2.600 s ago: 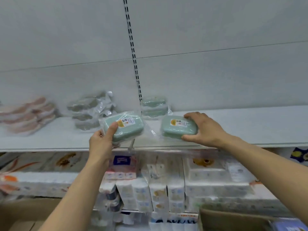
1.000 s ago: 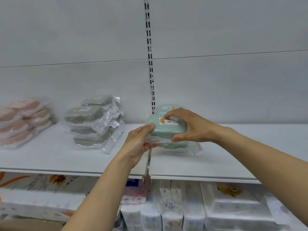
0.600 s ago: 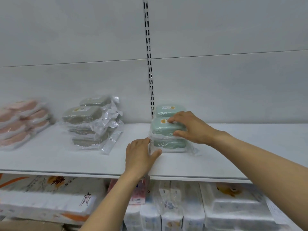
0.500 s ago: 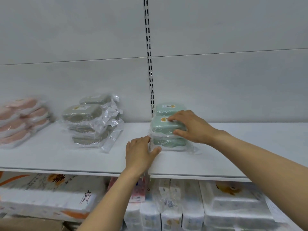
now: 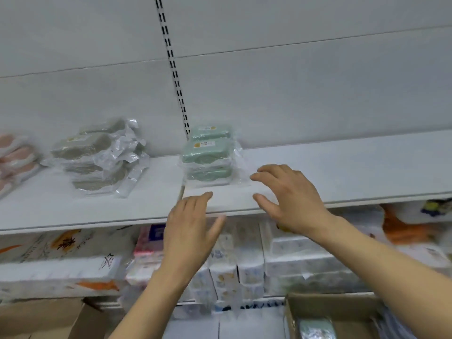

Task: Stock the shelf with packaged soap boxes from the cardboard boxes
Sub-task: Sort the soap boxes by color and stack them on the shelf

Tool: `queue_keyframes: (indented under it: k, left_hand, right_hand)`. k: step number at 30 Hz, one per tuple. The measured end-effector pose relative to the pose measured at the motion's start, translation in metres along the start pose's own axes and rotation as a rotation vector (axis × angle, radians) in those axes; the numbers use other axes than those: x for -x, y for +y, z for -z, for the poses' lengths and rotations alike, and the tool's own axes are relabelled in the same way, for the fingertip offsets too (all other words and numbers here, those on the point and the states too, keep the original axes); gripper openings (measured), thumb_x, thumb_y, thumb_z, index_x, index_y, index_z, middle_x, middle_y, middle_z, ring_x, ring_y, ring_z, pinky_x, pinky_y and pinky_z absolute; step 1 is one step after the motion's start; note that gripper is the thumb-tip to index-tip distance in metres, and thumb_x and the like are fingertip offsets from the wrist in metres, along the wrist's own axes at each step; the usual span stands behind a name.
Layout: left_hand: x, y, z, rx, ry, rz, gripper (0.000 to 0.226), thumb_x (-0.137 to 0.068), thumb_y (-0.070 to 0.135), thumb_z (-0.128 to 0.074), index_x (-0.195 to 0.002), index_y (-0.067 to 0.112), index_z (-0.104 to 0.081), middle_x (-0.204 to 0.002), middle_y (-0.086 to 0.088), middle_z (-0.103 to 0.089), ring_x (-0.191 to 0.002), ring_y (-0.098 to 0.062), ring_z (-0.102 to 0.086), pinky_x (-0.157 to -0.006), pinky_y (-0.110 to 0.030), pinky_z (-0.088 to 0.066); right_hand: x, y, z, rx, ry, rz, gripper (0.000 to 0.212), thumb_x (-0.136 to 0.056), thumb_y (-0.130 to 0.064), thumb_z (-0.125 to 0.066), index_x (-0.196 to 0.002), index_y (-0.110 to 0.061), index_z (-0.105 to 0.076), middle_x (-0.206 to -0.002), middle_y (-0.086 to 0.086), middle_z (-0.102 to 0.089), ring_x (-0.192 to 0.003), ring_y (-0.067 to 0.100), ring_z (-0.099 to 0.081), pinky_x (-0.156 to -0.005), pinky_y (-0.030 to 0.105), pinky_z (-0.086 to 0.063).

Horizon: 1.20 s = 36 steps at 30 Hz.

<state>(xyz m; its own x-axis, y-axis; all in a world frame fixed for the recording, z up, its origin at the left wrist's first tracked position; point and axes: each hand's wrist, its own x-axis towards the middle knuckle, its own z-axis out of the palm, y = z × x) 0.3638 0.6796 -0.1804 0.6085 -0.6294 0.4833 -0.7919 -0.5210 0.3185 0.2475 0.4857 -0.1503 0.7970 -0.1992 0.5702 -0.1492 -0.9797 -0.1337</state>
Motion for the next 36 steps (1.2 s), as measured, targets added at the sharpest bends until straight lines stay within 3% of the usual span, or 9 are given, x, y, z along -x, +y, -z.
queue_keyframes:
  k: [7, 13, 17, 20, 22, 26, 29, 32, 36]
  left_hand:
    - [0.108, 0.078, -0.079, 0.287, -0.404, 0.141, 0.052, -0.091, 0.051, -0.058, -0.138, 0.032, -0.046, -0.119, 0.016, -0.06, -0.102, -0.003, -0.057, -0.086, -0.032, -0.05]
    - [0.184, 0.102, -0.182, 0.392, -0.848, 0.413, 0.065, -0.09, 0.048, -0.061, -0.146, 0.023, -0.038, -0.132, 0.003, -0.056, -0.11, -0.016, -0.06, -0.094, -0.034, -0.049]
    - [0.214, 0.108, -0.243, 0.357, -0.981, 0.577, 0.083, -0.092, 0.042, -0.061, -0.154, 0.008, -0.017, -0.153, -0.012, -0.037, -0.136, -0.028, -0.042, -0.104, -0.032, -0.04]
    - [0.232, 0.104, -0.279, 0.314, -1.035, 0.652, 0.083, -0.091, 0.042, -0.061, -0.152, 0.008, -0.016, -0.142, -0.015, -0.051, -0.127, -0.035, -0.051, -0.101, -0.038, -0.044]
    - [0.243, 0.095, -0.3, 0.298, -1.052, 0.645, 0.063, -0.09, 0.041, -0.058, -0.141, 0.013, -0.033, -0.127, -0.013, -0.062, -0.112, -0.036, -0.061, -0.093, -0.044, -0.05]
    - [0.251, 0.084, -0.316, 0.264, -1.023, 0.603, 0.046, -0.086, 0.042, -0.06, -0.123, 0.017, -0.048, -0.115, -0.009, -0.066, -0.102, -0.034, -0.063, -0.084, -0.042, -0.052]
    - [0.249, 0.081, -0.307, 0.278, -0.994, 0.566, 0.041, -0.089, 0.027, -0.064, -0.123, 0.009, -0.049, -0.116, -0.014, -0.064, -0.107, -0.037, -0.061, -0.077, -0.035, -0.045]
    - [0.253, 0.07, -0.297, 0.306, -0.975, 0.545, 0.045, -0.084, 0.031, -0.064, -0.122, 0.01, -0.051, -0.115, -0.013, -0.066, -0.105, -0.036, -0.062, -0.082, -0.041, -0.051]
    - [0.254, 0.049, -0.289, 0.307, -0.941, 0.577, 0.04, -0.086, 0.029, -0.059, -0.121, 0.01, -0.052, -0.116, -0.011, -0.065, -0.104, -0.035, -0.061, -0.075, -0.034, -0.043]
  right_hand:
    - [0.162, 0.047, -0.005, -0.072, -0.277, -0.16, 0.034, -0.086, -0.038, -0.05, -0.111, -0.021, -0.067, -0.109, 0.0, -0.064, -0.097, 0.024, -0.062, -0.072, 0.034, -0.047]
    - [0.289, 0.086, -0.031, -0.086, -0.811, -0.485, 0.049, -0.095, -0.039, -0.052, -0.142, -0.029, -0.042, -0.145, -0.002, -0.042, -0.131, 0.019, -0.04, -0.1, 0.032, -0.039]
    - [0.369, 0.1, -0.054, -0.176, -1.108, -0.666, 0.054, -0.089, -0.038, -0.056, -0.141, -0.032, -0.042, -0.139, 0.004, -0.05, -0.125, 0.025, -0.05, -0.101, 0.036, -0.044]
    - [0.429, 0.1, -0.072, -0.295, -1.448, -0.722, 0.069, -0.069, -0.031, -0.068, -0.134, -0.037, -0.047, -0.127, 0.001, -0.061, -0.11, 0.021, -0.061, -0.091, 0.036, -0.054]
    - [0.463, 0.098, -0.087, -0.274, -1.627, -0.694, 0.069, -0.066, -0.027, -0.073, -0.131, -0.031, -0.052, -0.125, 0.004, -0.063, -0.109, 0.022, -0.062, -0.09, 0.035, -0.054]
    - [0.504, 0.095, -0.113, -0.226, -1.631, -0.687, 0.041, -0.075, -0.026, -0.06, -0.116, -0.026, -0.06, -0.119, 0.003, -0.065, -0.106, 0.025, -0.063, -0.086, 0.035, -0.053]
    - [0.504, 0.091, -0.122, -0.272, -1.618, -0.649, 0.045, -0.074, -0.018, -0.053, -0.116, -0.033, -0.062, -0.113, -0.001, -0.067, -0.101, 0.024, -0.064, -0.083, 0.031, -0.053]
    - [0.486, 0.083, -0.12, -0.339, -1.632, -0.613, 0.051, -0.077, -0.009, -0.05, -0.116, -0.038, -0.064, -0.108, -0.002, -0.067, -0.098, 0.022, -0.062, -0.077, 0.025, -0.048]
    - [0.469, 0.066, -0.128, -0.431, -1.651, -0.637, 0.047, -0.078, -0.012, -0.063, -0.122, -0.032, -0.063, -0.11, -0.002, -0.067, -0.098, 0.02, -0.062, -0.082, 0.028, -0.05]
